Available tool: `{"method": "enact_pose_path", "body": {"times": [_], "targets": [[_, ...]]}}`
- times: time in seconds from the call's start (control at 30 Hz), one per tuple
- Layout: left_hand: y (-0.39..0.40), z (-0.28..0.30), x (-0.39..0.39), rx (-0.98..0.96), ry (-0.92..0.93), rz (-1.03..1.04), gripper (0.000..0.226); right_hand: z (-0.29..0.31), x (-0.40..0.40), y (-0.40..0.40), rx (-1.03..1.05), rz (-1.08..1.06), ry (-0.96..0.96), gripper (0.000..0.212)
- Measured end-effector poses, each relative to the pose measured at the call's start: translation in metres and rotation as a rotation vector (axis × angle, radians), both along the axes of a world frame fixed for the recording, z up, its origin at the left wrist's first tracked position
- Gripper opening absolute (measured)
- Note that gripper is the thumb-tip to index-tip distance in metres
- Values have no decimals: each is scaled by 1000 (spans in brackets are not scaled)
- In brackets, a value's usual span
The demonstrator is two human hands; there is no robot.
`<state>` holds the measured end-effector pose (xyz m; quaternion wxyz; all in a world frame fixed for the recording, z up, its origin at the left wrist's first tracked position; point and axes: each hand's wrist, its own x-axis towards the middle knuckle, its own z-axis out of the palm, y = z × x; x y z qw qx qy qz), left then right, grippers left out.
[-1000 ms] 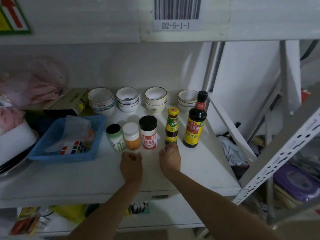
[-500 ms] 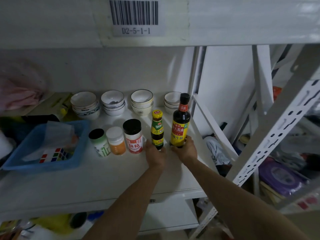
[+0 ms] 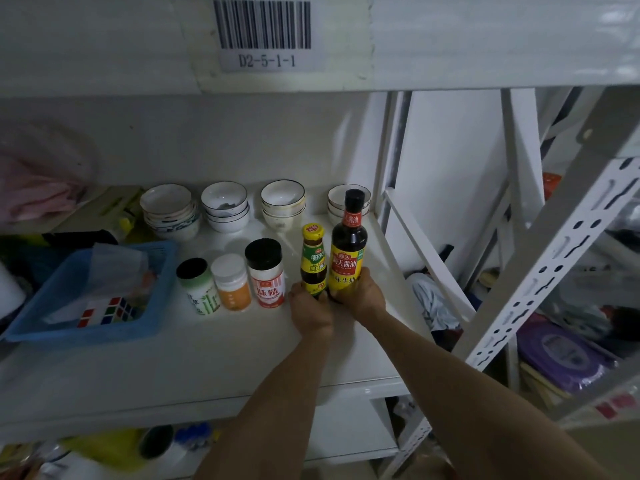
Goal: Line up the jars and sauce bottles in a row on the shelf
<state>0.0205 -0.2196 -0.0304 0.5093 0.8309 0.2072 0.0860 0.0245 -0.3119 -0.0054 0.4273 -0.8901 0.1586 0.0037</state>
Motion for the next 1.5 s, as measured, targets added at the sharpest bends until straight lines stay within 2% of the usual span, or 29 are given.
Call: {"method": "enact_pose_path", "body": {"times": [0.17,0.37,0.5,0.77,0.93,1.3,1.4,1.5], "targets": [[5,-3,-14,-59,-48,73,33,4,-6,5,-24,61,16,67],[8,-1,-17,-85,-42,118,53,4,-10,13,-31,123,2,67],[9,4,-16,-87,-39,134,54,3,-11,14,-25,159,-1,68],[9,0,-19,-111,-69,142,47,2,-6,12,-9,97,12,68],[10,-2,-23,-96,-45,171,57,1,-4,13,0,94,28,68],[13,7,-30,-88,26,134,59,1,-7,13,-20,59,62,73],[16,6,-31,-140,65,118,60,-1,-10,11,-76,28,115,61],[23,11,-39,-150,112,48,43,-1,-19,19,-125,59,163,43]]}}
